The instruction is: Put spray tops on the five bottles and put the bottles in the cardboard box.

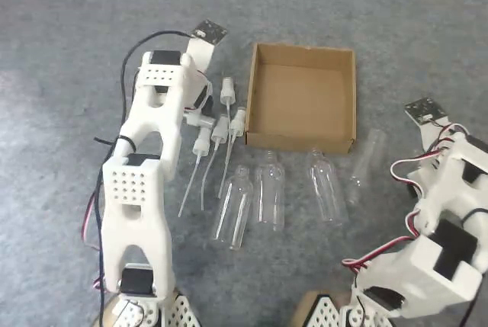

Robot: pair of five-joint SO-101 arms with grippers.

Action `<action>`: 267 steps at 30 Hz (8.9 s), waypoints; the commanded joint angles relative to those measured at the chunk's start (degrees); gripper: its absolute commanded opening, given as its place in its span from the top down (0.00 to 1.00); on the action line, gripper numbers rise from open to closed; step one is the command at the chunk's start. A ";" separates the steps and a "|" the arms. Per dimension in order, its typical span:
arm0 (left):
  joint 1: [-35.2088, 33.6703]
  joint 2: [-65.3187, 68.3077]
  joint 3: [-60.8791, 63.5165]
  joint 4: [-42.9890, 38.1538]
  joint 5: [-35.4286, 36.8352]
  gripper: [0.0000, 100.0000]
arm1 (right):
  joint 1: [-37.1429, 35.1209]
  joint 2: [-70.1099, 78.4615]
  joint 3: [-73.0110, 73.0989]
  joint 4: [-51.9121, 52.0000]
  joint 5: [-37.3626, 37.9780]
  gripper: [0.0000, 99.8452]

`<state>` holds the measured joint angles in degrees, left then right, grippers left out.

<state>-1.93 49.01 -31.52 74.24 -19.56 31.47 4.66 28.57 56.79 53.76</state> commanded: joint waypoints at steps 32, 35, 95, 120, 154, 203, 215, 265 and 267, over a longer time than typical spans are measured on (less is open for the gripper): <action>0.70 10.02 -23.87 23.38 -25.85 0.85 | 0.66 -0.57 -1.76 3.56 0.70 0.82; 0.62 9.41 -23.87 22.42 -20.92 0.93 | 0.66 -0.57 -1.76 3.56 0.70 0.82; -7.56 9.32 -28.97 11.16 8.44 0.83 | 0.66 -0.31 -1.67 3.91 0.62 0.82; -4.92 -4.04 -14.11 26.46 10.20 0.99 | 1.10 -0.66 -1.67 6.64 0.35 0.73; 1.58 -63.91 65.63 -12.40 15.03 0.99 | -2.24 8.40 -17.76 17.98 3.08 0.70; 1.58 -113.49 51.12 -14.59 43.25 0.99 | -71.87 -54.90 18.29 -12.88 -33.14 0.99; 1.67 -113.67 64.92 -30.86 48.88 0.99 | -79.25 -66.51 31.03 -16.04 -33.49 0.99; -4.92 -94.15 58.42 -17.05 30.33 0.99 | -22.99 -67.30 18.37 4.97 -19.08 0.99; -4.57 -86.07 55.87 -15.12 27.78 0.99 | -18.42 -66.24 18.46 4.62 -18.11 0.99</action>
<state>-6.77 -51.74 30.46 56.22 13.85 6.15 -61.01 50.55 61.80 33.01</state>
